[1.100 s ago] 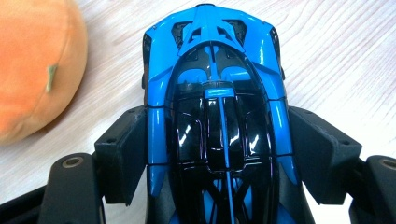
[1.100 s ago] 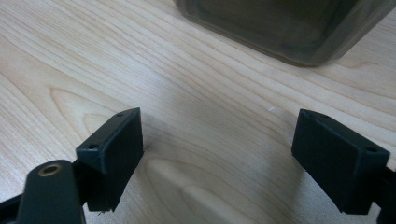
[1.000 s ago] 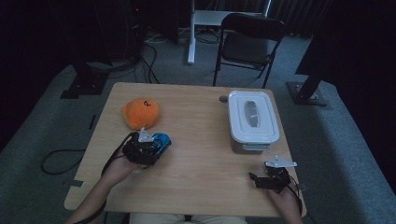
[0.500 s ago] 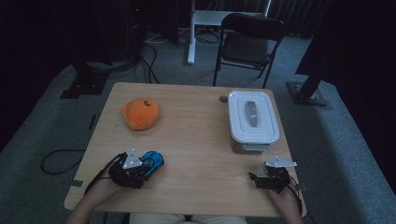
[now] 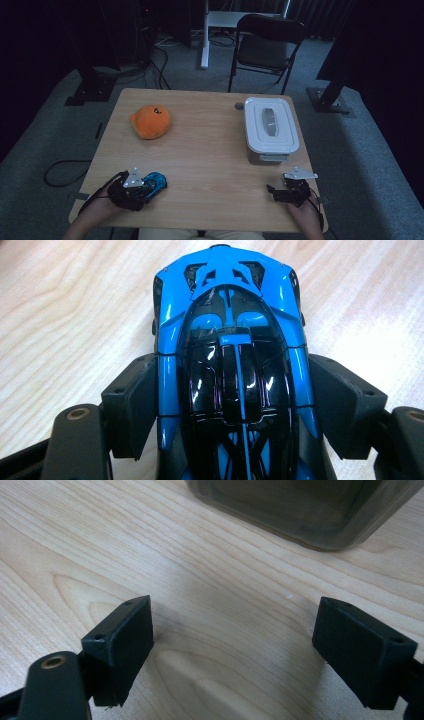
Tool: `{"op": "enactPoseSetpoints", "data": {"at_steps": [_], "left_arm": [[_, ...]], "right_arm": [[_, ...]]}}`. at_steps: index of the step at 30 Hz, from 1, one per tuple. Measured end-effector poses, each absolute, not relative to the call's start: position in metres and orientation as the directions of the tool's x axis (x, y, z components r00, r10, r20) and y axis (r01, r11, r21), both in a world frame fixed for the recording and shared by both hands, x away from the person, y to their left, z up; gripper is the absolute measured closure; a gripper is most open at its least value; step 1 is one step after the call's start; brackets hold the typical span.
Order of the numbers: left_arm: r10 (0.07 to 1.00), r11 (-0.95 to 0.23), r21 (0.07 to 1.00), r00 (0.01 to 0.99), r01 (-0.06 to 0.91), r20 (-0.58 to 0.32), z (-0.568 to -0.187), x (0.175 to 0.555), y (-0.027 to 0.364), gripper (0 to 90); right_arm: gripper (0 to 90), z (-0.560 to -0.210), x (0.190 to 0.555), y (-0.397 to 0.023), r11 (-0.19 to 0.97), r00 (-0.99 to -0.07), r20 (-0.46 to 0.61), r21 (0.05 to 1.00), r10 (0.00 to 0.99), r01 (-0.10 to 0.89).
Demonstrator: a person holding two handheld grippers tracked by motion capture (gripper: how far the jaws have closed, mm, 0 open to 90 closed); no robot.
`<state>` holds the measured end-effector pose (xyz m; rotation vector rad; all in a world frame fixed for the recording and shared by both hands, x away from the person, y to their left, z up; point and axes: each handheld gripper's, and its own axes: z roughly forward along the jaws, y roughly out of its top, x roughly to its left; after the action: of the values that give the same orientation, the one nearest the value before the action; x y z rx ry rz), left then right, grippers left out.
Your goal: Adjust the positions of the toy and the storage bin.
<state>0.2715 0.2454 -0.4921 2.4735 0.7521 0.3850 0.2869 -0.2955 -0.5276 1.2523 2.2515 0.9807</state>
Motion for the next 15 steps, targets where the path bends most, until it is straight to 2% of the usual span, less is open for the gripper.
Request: {"op": "enactPoseSetpoints", "data": {"at_steps": [1, 2, 4, 6, 15], "left_arm": [[0.574, -0.714, 0.551, 0.812, 0.432, 0.107, -0.493, 0.272, 0.245, 26.9], [0.562, -0.728, 0.551, 0.815, 0.408, 0.138, -0.494, 0.270, 0.242, 26.9], [0.547, -0.728, 0.548, 0.831, 0.412, 0.102, -0.495, 0.272, 0.240, 26.9], [0.533, -0.740, 0.543, 0.839, 0.398, 0.111, -0.498, 0.272, 0.237, 26.9], [0.549, -0.694, 0.561, 0.836, 0.451, 0.007, -0.502, 0.282, 0.243, 25.9]], "right_arm": [[16.1, -0.528, 0.287, -0.295, 0.358, -0.529, 0.005, 0.730, 0.849, 0.581], [16.1, -0.528, 0.287, -0.296, 0.358, -0.529, 0.004, 0.730, 0.849, 0.581], [16.1, -0.528, 0.287, -0.296, 0.358, -0.527, 0.004, 0.731, 0.850, 0.582], [16.1, -0.528, 0.287, -0.296, 0.358, -0.527, 0.004, 0.731, 0.850, 0.582], [16.1, -0.528, 0.287, -0.296, 0.358, -0.527, 0.003, 0.731, 0.850, 0.582]]}}
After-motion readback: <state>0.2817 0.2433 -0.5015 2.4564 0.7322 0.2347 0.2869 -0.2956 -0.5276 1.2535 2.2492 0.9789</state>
